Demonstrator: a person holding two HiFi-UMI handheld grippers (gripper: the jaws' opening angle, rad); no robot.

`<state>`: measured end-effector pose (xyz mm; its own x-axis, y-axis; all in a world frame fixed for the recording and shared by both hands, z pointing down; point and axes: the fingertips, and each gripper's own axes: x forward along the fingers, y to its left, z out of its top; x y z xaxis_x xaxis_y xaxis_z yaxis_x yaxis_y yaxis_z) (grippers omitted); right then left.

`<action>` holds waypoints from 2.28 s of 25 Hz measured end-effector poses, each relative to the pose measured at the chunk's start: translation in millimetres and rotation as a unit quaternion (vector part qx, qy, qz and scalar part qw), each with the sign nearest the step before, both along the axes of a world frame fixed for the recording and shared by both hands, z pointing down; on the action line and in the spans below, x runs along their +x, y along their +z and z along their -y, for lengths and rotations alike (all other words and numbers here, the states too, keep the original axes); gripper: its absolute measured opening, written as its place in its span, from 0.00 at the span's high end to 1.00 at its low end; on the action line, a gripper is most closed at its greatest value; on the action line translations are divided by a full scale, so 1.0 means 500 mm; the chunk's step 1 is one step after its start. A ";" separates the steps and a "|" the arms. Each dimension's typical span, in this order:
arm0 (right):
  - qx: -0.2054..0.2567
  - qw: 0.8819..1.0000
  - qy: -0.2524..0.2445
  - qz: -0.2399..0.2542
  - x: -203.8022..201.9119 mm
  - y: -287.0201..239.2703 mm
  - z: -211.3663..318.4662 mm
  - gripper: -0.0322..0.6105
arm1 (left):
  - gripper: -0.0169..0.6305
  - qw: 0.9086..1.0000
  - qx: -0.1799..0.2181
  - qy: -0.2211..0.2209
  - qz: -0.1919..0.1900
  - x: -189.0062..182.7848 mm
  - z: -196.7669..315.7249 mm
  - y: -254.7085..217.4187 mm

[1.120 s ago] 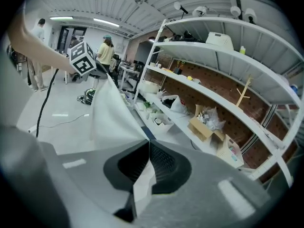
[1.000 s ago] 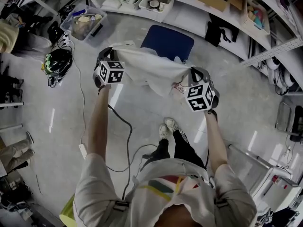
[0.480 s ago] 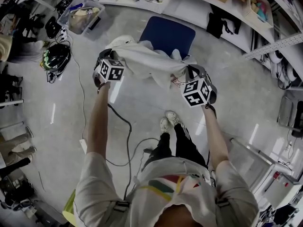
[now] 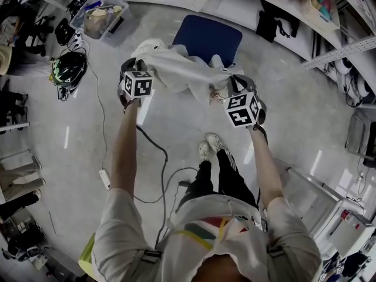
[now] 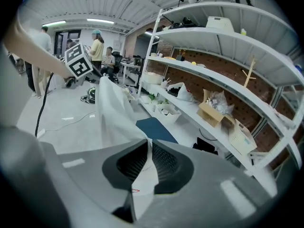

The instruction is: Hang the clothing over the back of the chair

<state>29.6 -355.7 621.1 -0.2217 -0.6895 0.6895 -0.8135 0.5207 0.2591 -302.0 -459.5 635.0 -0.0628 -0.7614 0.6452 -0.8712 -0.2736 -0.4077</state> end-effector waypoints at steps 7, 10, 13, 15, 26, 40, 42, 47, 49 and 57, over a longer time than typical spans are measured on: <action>0.014 1.000 0.006 0.027 0.007 -0.036 -0.020 0.85 | 0.76 0.999 -0.001 -0.036 -0.027 -0.016 -0.032 -0.009; 0.040 0.999 0.009 0.029 0.014 -0.080 -0.017 0.85 | 0.77 0.997 0.025 -0.049 -0.050 -0.010 -0.038 -0.056; 0.081 0.996 0.021 0.036 0.023 -0.158 -0.001 0.90 | 0.79 0.992 0.083 -0.046 -0.080 0.011 -0.040 -0.165; 0.115 0.991 0.032 0.053 0.023 -0.229 0.005 0.94 | 0.92 0.984 0.130 -0.046 -0.112 0.032 -0.054 -0.258; 0.295 0.941 -0.007 0.164 -0.042 -0.639 -0.135 0.94 | 0.95 0.912 0.302 0.041 -0.273 0.287 -0.339 -0.665; 0.350 0.912 -0.067 0.203 -0.093 -0.742 -0.322 0.94 | 0.95 0.892 0.388 0.008 -0.232 0.261 -0.534 -0.775; 0.352 0.913 -0.071 0.195 -0.097 -0.741 -0.321 0.94 | 0.95 0.893 0.390 0.004 -0.226 0.254 -0.536 -0.777; 0.356 0.911 -0.078 0.196 -0.102 -0.741 -0.317 0.94 | 0.95 0.895 0.390 -0.001 -0.216 0.252 -0.539 -0.774; 0.354 0.911 -0.077 0.197 -0.102 -0.742 -0.319 0.94 | 0.95 0.895 0.391 -0.002 -0.215 0.252 -0.542 -0.775; 0.356 0.911 -0.078 0.190 -0.098 -0.746 -0.314 0.94 | 0.95 0.896 0.390 -0.004 -0.212 0.250 -0.537 -0.777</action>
<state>-19.3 -198.8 248.1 -0.4850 -0.8718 -0.0684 -0.8454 0.4474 0.2918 -177.2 -191.1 246.6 0.0555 -0.9917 -0.1157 -0.9937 -0.0435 -0.1036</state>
